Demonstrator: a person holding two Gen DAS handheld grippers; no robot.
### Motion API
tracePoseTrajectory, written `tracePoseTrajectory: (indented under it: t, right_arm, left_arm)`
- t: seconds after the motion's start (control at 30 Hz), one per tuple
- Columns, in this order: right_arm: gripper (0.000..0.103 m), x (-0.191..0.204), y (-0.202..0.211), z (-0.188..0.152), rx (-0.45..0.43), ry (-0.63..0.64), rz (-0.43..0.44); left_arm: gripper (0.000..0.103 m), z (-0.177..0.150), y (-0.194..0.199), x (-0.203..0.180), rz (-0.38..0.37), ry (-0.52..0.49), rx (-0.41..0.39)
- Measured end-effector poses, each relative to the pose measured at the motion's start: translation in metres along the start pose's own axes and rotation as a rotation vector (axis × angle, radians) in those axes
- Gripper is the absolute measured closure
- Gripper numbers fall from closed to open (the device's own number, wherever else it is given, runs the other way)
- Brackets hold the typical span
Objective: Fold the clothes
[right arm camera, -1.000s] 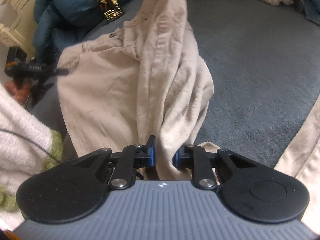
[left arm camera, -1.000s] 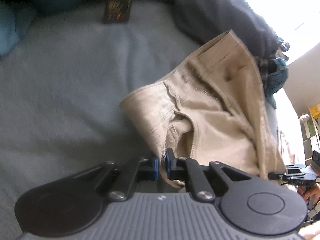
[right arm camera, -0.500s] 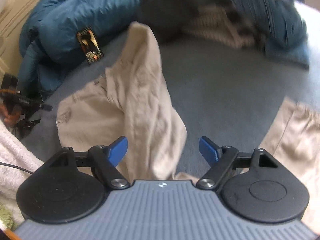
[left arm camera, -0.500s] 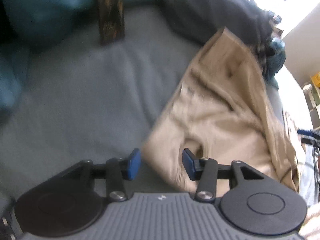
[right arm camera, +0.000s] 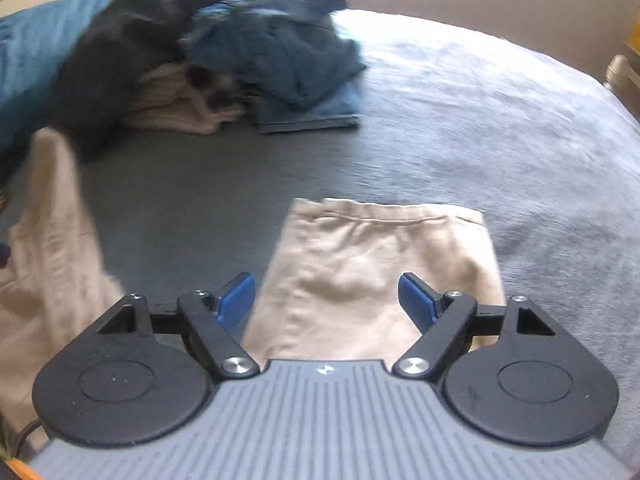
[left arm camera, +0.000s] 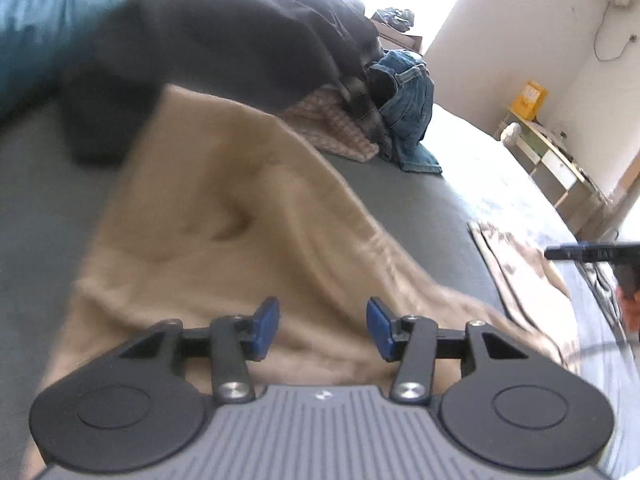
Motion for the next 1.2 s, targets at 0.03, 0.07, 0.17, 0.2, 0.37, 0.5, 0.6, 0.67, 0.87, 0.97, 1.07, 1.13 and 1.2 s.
tracePoseTrajectory:
  t: [0.03, 0.07, 0.17, 0.2, 0.37, 0.5, 0.6, 0.67, 0.87, 0.97, 1.07, 1.13, 1.2]
  right_arm:
    - [0.024, 0.004, -0.007, 0.001, 0.014, 0.009, 0.006]
    - [0.024, 0.007, -0.013, 0.002, 0.028, 0.019, 0.012]
    - [0.026, 0.022, -0.033, 0.005, 0.052, 0.039, 0.006]
    - [0.027, 0.024, -0.040, 0.006, 0.057, 0.037, -0.011]
    - [0.034, 0.023, -0.075, -0.001, 0.113, 0.013, -0.023]
    - [0.045, 0.025, -0.093, -0.012, 0.107, 0.047, -0.022]
    - [0.093, 0.013, -0.080, -0.011, 0.087, -0.022, -0.010]
    - [0.096, -0.002, -0.071, -0.011, 0.083, -0.091, -0.011]
    - [0.097, -0.049, -0.038, -0.021, 0.052, -0.347, 0.082]
    - [0.097, -0.061, -0.042, -0.030, 0.074, -0.471, 0.138]
    - [0.094, -0.065, -0.053, -0.035, 0.105, -0.600, 0.210]
    - [0.093, -0.063, -0.059, -0.035, 0.114, -0.662, 0.260]
    - [0.093, -0.058, -0.064, -0.033, 0.117, -0.691, 0.291]
  left_arm:
    - [0.054, 0.002, -0.008, -0.002, 0.002, 0.007, -0.008]
    - [0.054, 0.004, -0.015, -0.004, 0.007, 0.009, -0.021]
    - [0.053, 0.008, -0.032, -0.005, 0.032, 0.013, -0.046]
    - [0.053, 0.006, -0.033, -0.004, 0.037, 0.018, -0.049]
    - [0.052, 0.001, -0.039, 0.005, 0.060, 0.038, -0.055]
    - [0.051, -0.001, -0.043, 0.012, 0.074, 0.045, -0.060]
    - [0.050, 0.000, -0.046, 0.012, 0.074, 0.034, -0.073]
    - [0.049, 0.000, -0.049, 0.014, 0.073, 0.036, -0.078]
    - [0.047, 0.001, -0.057, 0.020, 0.052, 0.056, -0.094]
    - [0.045, 0.001, -0.060, 0.021, 0.047, 0.062, -0.097]
    - [0.044, 0.002, -0.063, 0.021, 0.049, 0.060, -0.098]
    - [0.044, 0.002, -0.063, 0.020, 0.049, 0.059, -0.098]
    - [0.044, 0.002, -0.062, 0.020, 0.049, 0.064, -0.099]
Point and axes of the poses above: each gripper's, at about its wrist camera, not at the fingertips, and y roughly against the way its jaws point, x to its left, z to its top, the point moved 7 cm from there along -y, roughly the way its jaws point, and after that the axes turned 13 degrees about -z, right-handed, at the moved point
